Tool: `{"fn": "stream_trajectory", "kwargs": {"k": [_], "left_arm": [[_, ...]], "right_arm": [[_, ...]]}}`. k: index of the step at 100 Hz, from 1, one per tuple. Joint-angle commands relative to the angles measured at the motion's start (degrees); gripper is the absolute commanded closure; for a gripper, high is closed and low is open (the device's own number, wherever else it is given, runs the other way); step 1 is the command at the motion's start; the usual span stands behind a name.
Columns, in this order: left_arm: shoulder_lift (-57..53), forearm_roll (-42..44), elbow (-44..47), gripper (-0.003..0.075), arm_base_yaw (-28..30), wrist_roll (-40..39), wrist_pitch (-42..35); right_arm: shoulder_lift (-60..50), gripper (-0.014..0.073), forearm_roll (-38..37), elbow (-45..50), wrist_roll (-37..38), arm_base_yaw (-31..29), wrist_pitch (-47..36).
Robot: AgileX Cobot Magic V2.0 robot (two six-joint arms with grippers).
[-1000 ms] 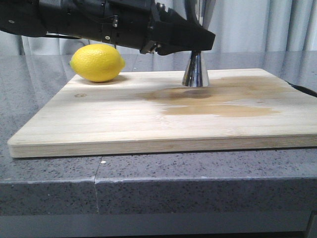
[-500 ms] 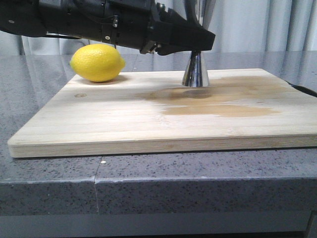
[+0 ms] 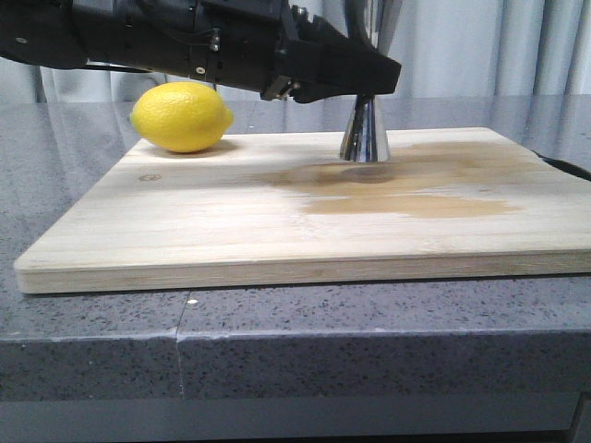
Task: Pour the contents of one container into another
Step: 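Tilt the beaker over the jigger cup and pour the liquid in, then set the beaker back on the board and open the right gripper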
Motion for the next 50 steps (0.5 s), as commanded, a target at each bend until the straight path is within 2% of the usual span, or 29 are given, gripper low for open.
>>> {"fn": "stream_trajectory", "kwargs": {"k": [1, 15, 24, 39, 50], "left_arm": [[-2.95, -4.43, -1.79, 0.0533, -0.37, -0.38, 3.29], [-2.95, -4.43, -1.79, 0.0533, -0.37, -0.38, 3.29], [-2.95, -4.43, -1.79, 0.0533, -0.37, -0.38, 3.29], [-2.95, -4.43, -1.79, 0.0533, -0.37, -0.38, 3.19], [-2.95, -4.43, -1.79, 0.0533, -0.37, -0.38, 3.19]], "right_arm": [[-1.76, 0.0276, -0.60, -2.09, 7.67, -0.25, -3.90], [-2.67, 0.0276, -0.24, -2.09, 19.02, -1.64, -3.90], [-3.73, 0.0276, 2.85, -1.97, 24.46, -3.73, -3.90], [-7.12, 0.0276, 17.13, 1.60, 26.51, -10.33, -5.74], [-10.63, 0.0276, 28.52, 9.36, 26.51, -14.77, -13.10]]}}
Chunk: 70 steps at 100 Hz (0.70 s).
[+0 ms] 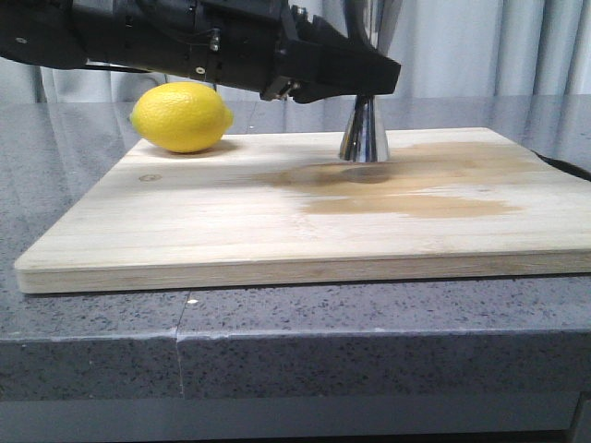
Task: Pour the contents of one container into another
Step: 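Set the beaker back on the board and open the right gripper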
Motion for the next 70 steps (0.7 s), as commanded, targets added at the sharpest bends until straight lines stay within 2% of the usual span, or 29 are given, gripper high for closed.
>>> {"fn": "stream_trajectory", "kwargs": {"k": [1, 14, 30, 48, 70], "left_arm": [[-2.95, -4.43, -1.79, 0.0533, -0.37, -0.38, 3.29], [-2.95, -4.43, -1.79, 0.0533, -0.37, -0.38, 3.29], [-2.95, -4.43, -1.79, 0.0533, -0.37, -0.38, 3.29], [-2.95, -4.43, -1.79, 0.0533, -0.37, -0.38, 3.29], [-2.95, -4.43, -1.79, 0.0533, -0.37, -0.38, 3.29]], "right_arm": [[-4.61, 0.0276, 8.62, 4.27, 0.53, -3.43, -9.97], [-8.97, 0.0276, 18.51, 16.15, 0.53, -4.67, -23.48], [-11.82, 0.0276, 24.92, 28.44, 0.53, -4.14, -36.80], [-11.86, 0.0276, 26.09, 37.10, 0.98, -1.93, -44.90], [-11.47, 0.0276, 26.09, 48.82, 5.99, 3.46, -68.04]]}}
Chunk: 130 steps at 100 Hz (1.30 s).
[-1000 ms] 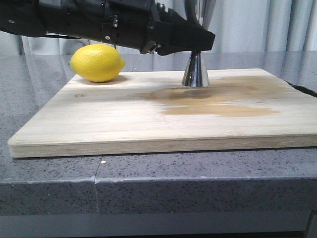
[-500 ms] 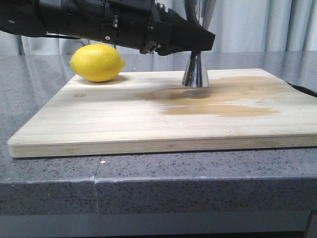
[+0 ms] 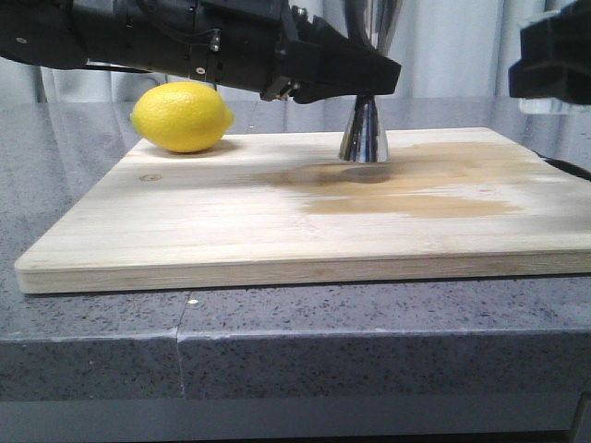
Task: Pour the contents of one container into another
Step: 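Set the beaker back on the board and open the right gripper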
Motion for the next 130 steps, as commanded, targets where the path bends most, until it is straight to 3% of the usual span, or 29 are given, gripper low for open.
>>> {"fn": "stream_trajectory", "kwargs": {"k": [1, 20, 60, 92, 130], "left_arm": [[-2.95, -4.53, -1.79, 0.0533, -0.37, -0.38, 3.29], [-2.95, -4.53, -1.79, 0.0533, -0.37, -0.38, 3.29], [-2.95, -4.53, -1.79, 0.0533, -0.37, -0.38, 3.29], [-2.95, -4.53, -1.79, 0.0533, -0.37, -0.38, 3.29], [-2.95, -4.53, -1.79, 0.0533, -0.37, -0.38, 3.29]], "right_arm": [[-1.09, 0.0276, -0.13, 2.22, 2.36, 1.56, -14.62], [3.04, 0.0276, -0.71, 4.94, 6.67, 3.82, -21.55], [14.97, 0.0276, -2.60, 4.94, 7.05, 5.51, -34.94], [19.76, 0.0270, -2.60, 4.94, 7.05, 5.51, -38.39], [19.75, 0.0106, -2.60, 4.94, 7.05, 5.51, -37.20]]}}
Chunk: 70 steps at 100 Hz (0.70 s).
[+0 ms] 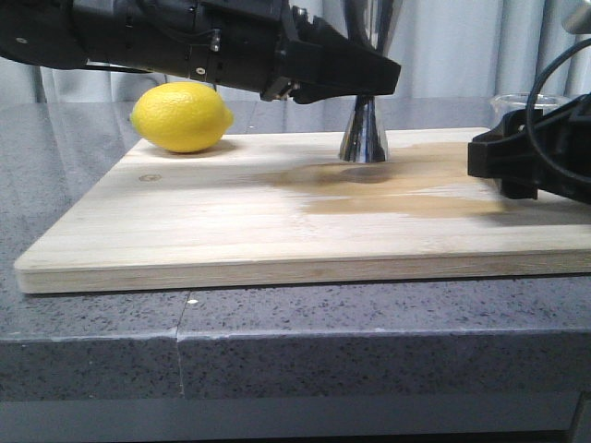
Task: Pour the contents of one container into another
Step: 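Set the beaker back on the board and open the right gripper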
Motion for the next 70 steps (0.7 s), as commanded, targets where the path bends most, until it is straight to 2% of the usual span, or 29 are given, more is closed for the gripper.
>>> {"fn": "stream_trajectory", "kwargs": {"k": [1, 18, 33, 42, 70], "left_arm": [[-2.95, -4.53, -1.79, 0.0533, -0.37, -0.38, 3.38], [-2.95, -4.53, -1.79, 0.0533, -0.37, -0.38, 3.38], [-2.95, -4.53, -1.79, 0.0533, -0.37, -0.38, 3.38], [-2.95, -4.53, -1.79, 0.0533, -0.37, -0.38, 3.38], [-2.95, -4.53, -1.79, 0.0533, -0.37, -0.38, 3.38]], "right_arm": [[-1.33, 0.0099, -1.31, -1.18, -0.10, 0.00, -4.22], [-5.96, 0.0041, -1.31, -1.13, -0.10, 0.00, 1.95], [-13.68, 0.0041, 0.89, -1.13, -0.22, 0.00, 14.71], [-18.95, 0.0042, 2.16, -1.13, -2.77, -0.35, 22.61], [-33.09, 0.0042, 2.16, -1.13, -7.31, -6.25, 41.66]]}}
